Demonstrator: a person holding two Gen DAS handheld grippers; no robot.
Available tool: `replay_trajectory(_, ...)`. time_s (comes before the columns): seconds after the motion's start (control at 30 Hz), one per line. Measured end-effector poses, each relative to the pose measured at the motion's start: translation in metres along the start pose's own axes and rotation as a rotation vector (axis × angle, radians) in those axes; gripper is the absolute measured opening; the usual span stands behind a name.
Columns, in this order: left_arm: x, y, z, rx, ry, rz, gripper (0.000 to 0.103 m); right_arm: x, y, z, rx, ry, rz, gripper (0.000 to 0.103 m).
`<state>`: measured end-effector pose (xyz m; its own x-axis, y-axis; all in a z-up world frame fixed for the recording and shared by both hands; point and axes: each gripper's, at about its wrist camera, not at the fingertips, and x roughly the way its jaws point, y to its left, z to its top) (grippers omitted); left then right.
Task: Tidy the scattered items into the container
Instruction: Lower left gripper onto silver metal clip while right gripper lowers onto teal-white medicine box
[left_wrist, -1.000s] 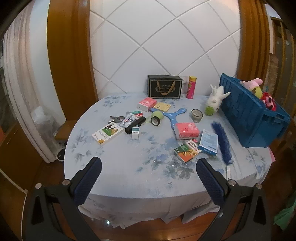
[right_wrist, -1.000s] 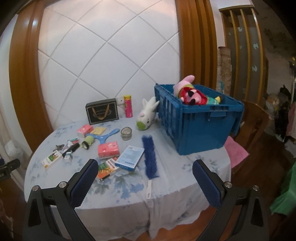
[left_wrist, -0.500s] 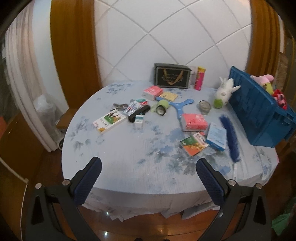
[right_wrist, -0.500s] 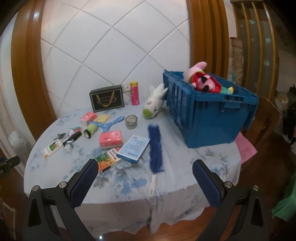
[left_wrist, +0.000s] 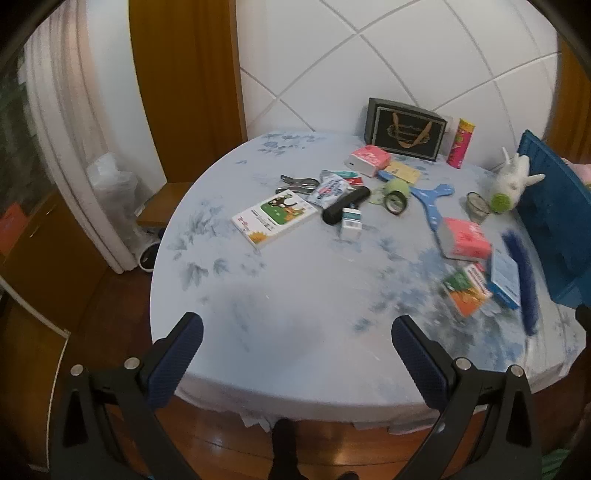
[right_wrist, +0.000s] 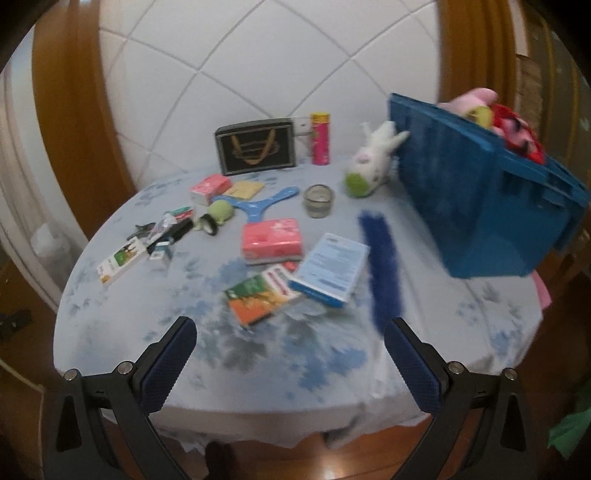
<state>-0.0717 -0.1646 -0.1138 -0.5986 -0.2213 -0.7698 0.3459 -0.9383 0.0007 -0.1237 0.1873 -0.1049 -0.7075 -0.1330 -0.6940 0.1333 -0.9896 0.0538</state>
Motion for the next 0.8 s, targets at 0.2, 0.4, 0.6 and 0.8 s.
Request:
replay_trajectory(0.2,0.069,0.041,0.046,0.031,0.053,-0.009,0.103,0.066,0.076,0.035,-0.019,0.046,0.022,0.103)
replay_trajectory(0.4,0.134,0.066,0.076,0.064,0.139,-0.013,0.103,0.127,0.133,0.047,-0.034,0.139,0.053,0.103)
replay_trajectory(0.6,0.172,0.064,0.092,0.061,0.174,-0.025,0.103,0.170,0.160,0.059,-0.053,0.192,0.040,0.103)
replay_trajectory(0.8,0.202,0.051,0.112,0.080,0.169,-0.054,0.103,0.213,0.175,0.079,-0.031,0.200,0.082,0.103)
